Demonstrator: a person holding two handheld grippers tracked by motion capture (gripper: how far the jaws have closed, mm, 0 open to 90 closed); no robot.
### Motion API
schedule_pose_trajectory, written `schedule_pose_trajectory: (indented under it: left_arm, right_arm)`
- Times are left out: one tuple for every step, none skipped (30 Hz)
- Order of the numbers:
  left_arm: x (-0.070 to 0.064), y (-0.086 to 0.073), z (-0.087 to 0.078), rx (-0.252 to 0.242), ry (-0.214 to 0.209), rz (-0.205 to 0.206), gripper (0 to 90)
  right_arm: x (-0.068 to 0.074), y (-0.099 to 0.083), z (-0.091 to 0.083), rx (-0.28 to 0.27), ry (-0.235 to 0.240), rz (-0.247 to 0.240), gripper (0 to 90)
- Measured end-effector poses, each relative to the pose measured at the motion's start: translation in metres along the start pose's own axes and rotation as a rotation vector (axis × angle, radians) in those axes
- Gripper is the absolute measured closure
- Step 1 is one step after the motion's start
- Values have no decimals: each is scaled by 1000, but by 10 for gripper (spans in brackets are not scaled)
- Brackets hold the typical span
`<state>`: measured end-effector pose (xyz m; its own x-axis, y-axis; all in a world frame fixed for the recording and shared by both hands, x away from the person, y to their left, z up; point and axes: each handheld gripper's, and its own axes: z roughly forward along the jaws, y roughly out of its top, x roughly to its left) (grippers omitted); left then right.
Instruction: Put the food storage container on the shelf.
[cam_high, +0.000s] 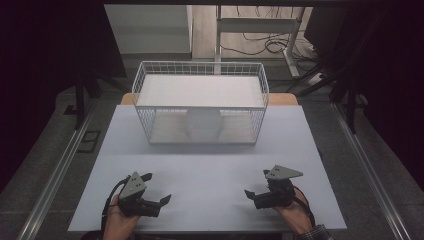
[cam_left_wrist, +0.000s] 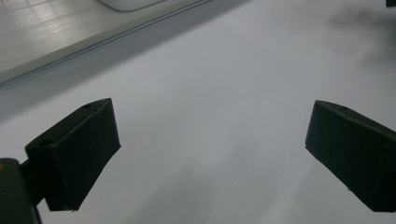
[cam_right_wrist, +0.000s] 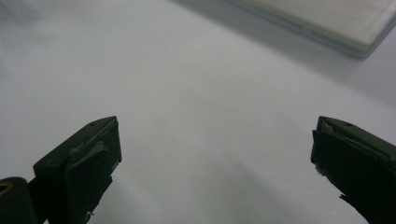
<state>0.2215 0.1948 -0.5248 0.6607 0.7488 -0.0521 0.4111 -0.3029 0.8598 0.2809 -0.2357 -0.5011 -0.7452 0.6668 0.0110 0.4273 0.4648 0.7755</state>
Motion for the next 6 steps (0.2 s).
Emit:
schedule_pose_trajectory:
  left_arm:
    - [0, 0, 0, 0, -1, -4, 24]
    - [1, 0, 0, 0, -3, -7, 24]
    - [1, 0, 0, -1, -6, -9, 24]
    - [1, 0, 0, -2, -6, -8, 24]
    - [1, 0, 0, -2, -7, -7, 24]
    - [1, 0, 1, -3, -6, -6, 24]
  right_arm:
    - [0, -2, 1, 10, 6, 5, 11]
    - [0, -4, 2, 20, 11, 11, 10]
    - [0, -6, 2, 33, 13, 13, 9]
    - [0, -7, 4, 42, 12, 12, 8]
    - [-1, -8, 5, 51, 12, 11, 8]
    - [-1, -8, 6, 54, 11, 11, 8]
